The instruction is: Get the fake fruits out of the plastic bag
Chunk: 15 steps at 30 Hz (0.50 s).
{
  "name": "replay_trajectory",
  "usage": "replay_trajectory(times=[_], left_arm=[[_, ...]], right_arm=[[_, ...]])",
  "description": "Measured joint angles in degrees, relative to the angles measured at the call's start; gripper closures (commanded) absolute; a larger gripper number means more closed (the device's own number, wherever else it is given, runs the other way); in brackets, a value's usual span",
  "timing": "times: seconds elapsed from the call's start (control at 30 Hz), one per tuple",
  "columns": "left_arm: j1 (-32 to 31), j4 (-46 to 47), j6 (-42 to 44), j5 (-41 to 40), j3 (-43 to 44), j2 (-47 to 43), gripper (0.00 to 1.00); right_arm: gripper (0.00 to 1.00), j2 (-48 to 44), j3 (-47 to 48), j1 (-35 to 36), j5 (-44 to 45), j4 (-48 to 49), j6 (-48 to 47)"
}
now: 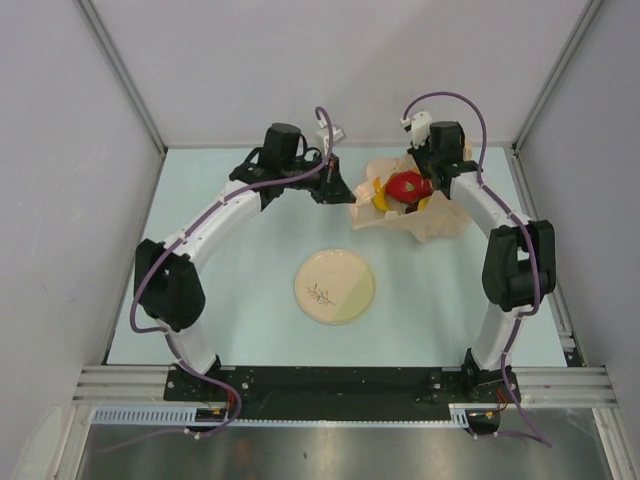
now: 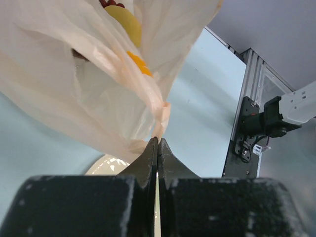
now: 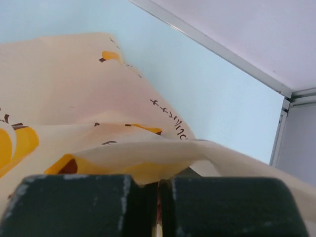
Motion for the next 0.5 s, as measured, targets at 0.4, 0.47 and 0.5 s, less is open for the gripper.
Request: replay_trajectory(times=[0.4,0.47,0.5], left_arm=[[-0.3,-1.2,1.0,-0.4,1.7,2.1,0.96],[-0.3,-1.2,0.9,-0.4,2.1,2.4,0.96],[-0.3,-1.2,0.9,-0.4,2.3,2.7,0.96]], right_arm=[[0.66,-7.4,-12.0,5.9,-3.1,-5.2,4.9],[0.66,-7.4,-12.0,7.2,-3.5,-5.0,5.6],[0.60,-7.3,-12.0,7.6,-3.6,-5.0,5.9]])
